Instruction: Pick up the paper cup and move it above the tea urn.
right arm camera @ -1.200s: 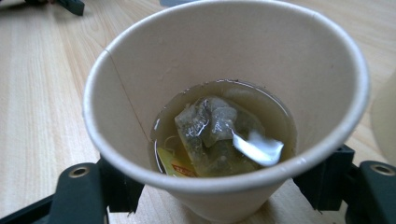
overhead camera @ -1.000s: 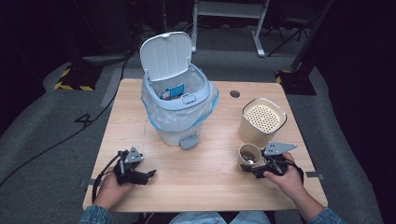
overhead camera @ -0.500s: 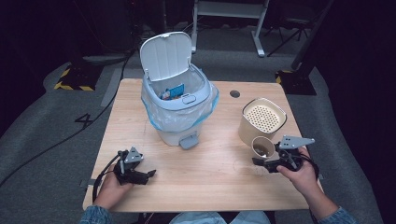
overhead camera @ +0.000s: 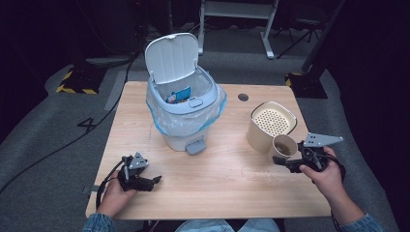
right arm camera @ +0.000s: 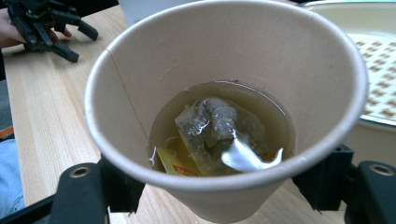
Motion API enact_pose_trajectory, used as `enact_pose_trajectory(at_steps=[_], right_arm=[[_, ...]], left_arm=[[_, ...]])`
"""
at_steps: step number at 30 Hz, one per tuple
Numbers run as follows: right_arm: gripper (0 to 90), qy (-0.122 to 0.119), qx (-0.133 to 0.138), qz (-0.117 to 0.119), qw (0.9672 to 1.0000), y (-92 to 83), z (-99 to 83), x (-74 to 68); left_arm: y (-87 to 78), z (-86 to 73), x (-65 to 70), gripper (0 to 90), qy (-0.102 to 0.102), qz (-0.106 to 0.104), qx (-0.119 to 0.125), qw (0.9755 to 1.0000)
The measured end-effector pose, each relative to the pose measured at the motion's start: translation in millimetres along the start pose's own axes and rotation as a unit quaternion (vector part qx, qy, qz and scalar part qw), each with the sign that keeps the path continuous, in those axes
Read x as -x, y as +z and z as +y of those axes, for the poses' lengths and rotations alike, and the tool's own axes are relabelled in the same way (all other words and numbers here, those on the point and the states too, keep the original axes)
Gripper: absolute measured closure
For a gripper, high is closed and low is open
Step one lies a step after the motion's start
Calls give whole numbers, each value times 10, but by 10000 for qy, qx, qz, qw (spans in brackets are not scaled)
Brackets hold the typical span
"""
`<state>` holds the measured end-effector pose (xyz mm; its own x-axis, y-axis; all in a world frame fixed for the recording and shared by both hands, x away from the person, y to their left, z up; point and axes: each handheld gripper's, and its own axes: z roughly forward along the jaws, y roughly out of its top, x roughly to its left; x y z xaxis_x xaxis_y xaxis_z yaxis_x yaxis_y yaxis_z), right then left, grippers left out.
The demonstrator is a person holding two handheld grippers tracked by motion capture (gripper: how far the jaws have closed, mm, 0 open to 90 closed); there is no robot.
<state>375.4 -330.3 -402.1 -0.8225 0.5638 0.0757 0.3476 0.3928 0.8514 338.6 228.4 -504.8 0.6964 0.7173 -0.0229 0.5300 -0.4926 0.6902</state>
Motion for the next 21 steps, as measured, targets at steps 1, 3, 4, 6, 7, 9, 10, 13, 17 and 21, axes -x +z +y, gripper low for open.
enact_pose_trajectory(at_steps=[1,3,4,6,7,9,10,13,17,21], right_arm=[[292,11,-1,-16,10000,-30,23,14],[292,33,1,-47,10000,-68,55,37],[292,45,5,-64,10000,-94,79,55],[293,64,23,-81,9999,-131,113,77],[293,74,32,-92,9999,-158,136,93],[293,84,43,-110,9999,-191,168,115],[293,95,57,-123,9999,-212,189,132],[293,112,84,-157,9998,-255,234,182],[293,135,100,-211,9996,-294,288,243],[293,164,132,-270,9994,-325,351,315]], left_arm=[[3,3,-4,143,-31,40,11,10000],[8,12,-7,143,-77,91,-7,9999],[9,14,-9,143,-77,109,-1,9999],[12,14,-8,143,-117,108,6,9999],[12,14,-8,143,-119,111,5,9999],[12,15,-11,141,-132,122,-12,9998],[11,15,-12,135,-140,133,-17,9998],[12,17,-23,133,-130,157,-23,9998],[10,11,-21,131,-162,163,-9,9997],[8,11,-23,131,-143,171,-13,9998]])
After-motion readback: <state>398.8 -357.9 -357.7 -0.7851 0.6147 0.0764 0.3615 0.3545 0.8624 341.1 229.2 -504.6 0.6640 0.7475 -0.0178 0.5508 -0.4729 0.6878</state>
